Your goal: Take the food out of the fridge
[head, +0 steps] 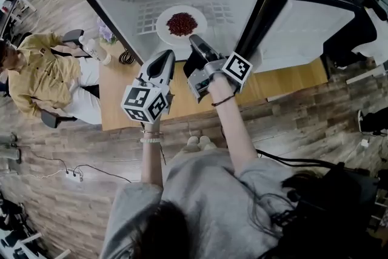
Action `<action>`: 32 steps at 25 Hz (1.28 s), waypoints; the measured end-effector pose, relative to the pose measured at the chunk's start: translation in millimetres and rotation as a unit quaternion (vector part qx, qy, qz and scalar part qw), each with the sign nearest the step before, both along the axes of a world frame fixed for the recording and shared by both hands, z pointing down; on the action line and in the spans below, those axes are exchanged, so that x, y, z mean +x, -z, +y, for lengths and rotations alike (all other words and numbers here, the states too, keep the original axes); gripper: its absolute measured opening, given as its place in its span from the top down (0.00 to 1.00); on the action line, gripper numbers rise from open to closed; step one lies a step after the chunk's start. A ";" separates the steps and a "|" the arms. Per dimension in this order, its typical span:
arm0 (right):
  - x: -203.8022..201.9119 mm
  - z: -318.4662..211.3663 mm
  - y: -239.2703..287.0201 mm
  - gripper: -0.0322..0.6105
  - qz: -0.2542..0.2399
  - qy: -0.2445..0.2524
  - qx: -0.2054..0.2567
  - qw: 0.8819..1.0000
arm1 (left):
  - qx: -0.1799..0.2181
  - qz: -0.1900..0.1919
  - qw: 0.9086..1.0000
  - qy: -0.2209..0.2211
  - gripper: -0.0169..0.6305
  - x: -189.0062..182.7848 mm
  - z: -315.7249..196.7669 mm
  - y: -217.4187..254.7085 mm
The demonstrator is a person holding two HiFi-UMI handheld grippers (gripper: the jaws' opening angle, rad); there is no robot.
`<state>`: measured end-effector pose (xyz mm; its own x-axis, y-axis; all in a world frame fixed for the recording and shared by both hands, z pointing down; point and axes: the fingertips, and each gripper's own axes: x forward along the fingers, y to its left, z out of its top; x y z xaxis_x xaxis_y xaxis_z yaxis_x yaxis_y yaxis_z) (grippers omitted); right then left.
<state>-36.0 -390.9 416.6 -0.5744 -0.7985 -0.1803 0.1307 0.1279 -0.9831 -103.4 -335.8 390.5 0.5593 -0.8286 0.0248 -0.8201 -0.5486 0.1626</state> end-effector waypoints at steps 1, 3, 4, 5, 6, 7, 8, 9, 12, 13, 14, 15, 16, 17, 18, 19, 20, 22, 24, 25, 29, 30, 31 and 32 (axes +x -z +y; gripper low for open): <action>0.4 1.8 1.2 0.87 0.000 0.002 0.002 1.000 | 0.002 -0.001 1.000 -0.002 0.96 0.4 1.3 1.1; 1.2 5.3 4.8 0.87 0.000 0.006 0.007 1.000 | 0.006 -0.003 1.000 -0.005 0.96 1.0 3.9 3.7; 1.7 7.4 6.6 0.87 0.001 0.008 0.009 1.000 | 0.008 -0.004 1.000 -0.007 0.96 1.4 5.4 5.1; 2.4 9.8 8.0 0.87 0.002 0.009 0.011 1.000 | 0.010 -0.005 1.000 -0.008 0.96 1.8 7.2 6.4; 3.3 12.3 8.9 0.87 0.003 0.011 0.013 1.000 | 0.012 -0.005 1.000 -0.010 0.96 2.3 9.2 7.7; 4.3 14.9 9.6 0.87 0.004 0.012 0.014 1.000 | 0.014 -0.005 1.000 -0.012 0.96 3.2 11.5 9.0; 5.0 17.5 10.3 0.87 0.004 0.014 0.015 1.000 | 0.015 -0.006 1.000 -0.016 0.96 4.4 14.0 9.9; 5.8 20.1 11.0 0.87 0.003 0.015 0.016 1.000 | 0.016 -0.007 1.000 -0.020 0.96 5.7 16.8 10.2; 8.4 27.1 11.5 0.87 0.000 0.019 0.017 1.000 | 0.015 -0.011 0.999 -0.028 0.96 8.6 24.8 9.0; 9.2 28.8 11.2 0.87 0.001 0.019 0.017 1.000 | 0.015 -0.011 0.999 -0.030 0.96 9.1 26.7 8.7; 9.9 30.2 10.9 0.87 0.000 0.020 0.017 1.000 | 0.016 -0.011 0.999 -0.031 0.96 9.5 28.5 8.5; 10.7 31.5 10.5 0.87 0.000 0.020 0.016 1.000 | 0.016 -0.010 0.999 -0.033 0.96 9.6 30.1 8.5; 11.5 32.9 10.2 0.87 -0.001 0.020 0.015 1.000 | 0.016 -0.010 0.999 -0.033 0.96 9.5 31.6 8.8; 12.3 34.4 10.0 0.87 -0.002 0.020 0.015 1.000 | 0.017 -0.009 0.999 -0.033 0.96 9.3 33.1 9.2; 12.9 35.9 10.0 0.87 -0.003 0.021 0.014 1.000 | 0.018 -0.009 0.999 -0.034 0.96 9.0 34.5 9.7; 13.3 37.8 10.1 0.87 -0.004 0.021 0.013 1.000 | 0.019 -0.009 0.999 -0.034 0.96 8.8 36.1 10.3; 13.6 40.0 10.4 0.87 -0.005 0.022 0.012 1.000 | 0.021 -0.010 0.999 -0.035 0.96 8.6 37.8 11.1; 15.2 45.4 11.2 0.87 -0.009 0.024 0.011 1.000 | 0.023 -0.009 0.999 -0.037 0.96 8.6 41.5 13.5; 17.6 51.3 11.7 0.87 -0.012 0.025 0.011 1.000 | 0.026 -0.010 0.999 -0.038 0.96 8.6 45.3 16.3; 18.9 54.2 11.3 0.87 -0.012 0.025 0.010 1.000 | 0.028 -0.010 0.999 -0.038 0.96 8.3 47.4 17.5; 25.6 71.8 10.1 0.87 -0.011 0.023 0.009 1.000 | 0.033 -0.007 0.999 -0.038 0.96 9.8 63.2 22.6; 28.1 77.4 10.7 0.87 -0.012 0.023 0.010 1.000 | 0.034 -0.006 0.999 -0.037 0.96 11.2 68.3 23.5; 30.4 82.1 11.3 0.87 -0.012 0.023 0.012 1.000 | 0.033 -0.004 0.999 -0.035 0.96 12.7 72.3 23.6; 32.1 85.3 11.5 0.87 -0.012 0.023 0.012 1.000 | 0.032 -0.002 0.999 -0.034 0.96 13.9 74.6 22.8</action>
<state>-3.9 -305.6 405.1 -0.6050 -0.7670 -0.2137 0.1609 0.1451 -0.9762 -89.6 -261.2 367.7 0.6145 -0.7886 -0.0241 -0.7812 -0.6124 0.1215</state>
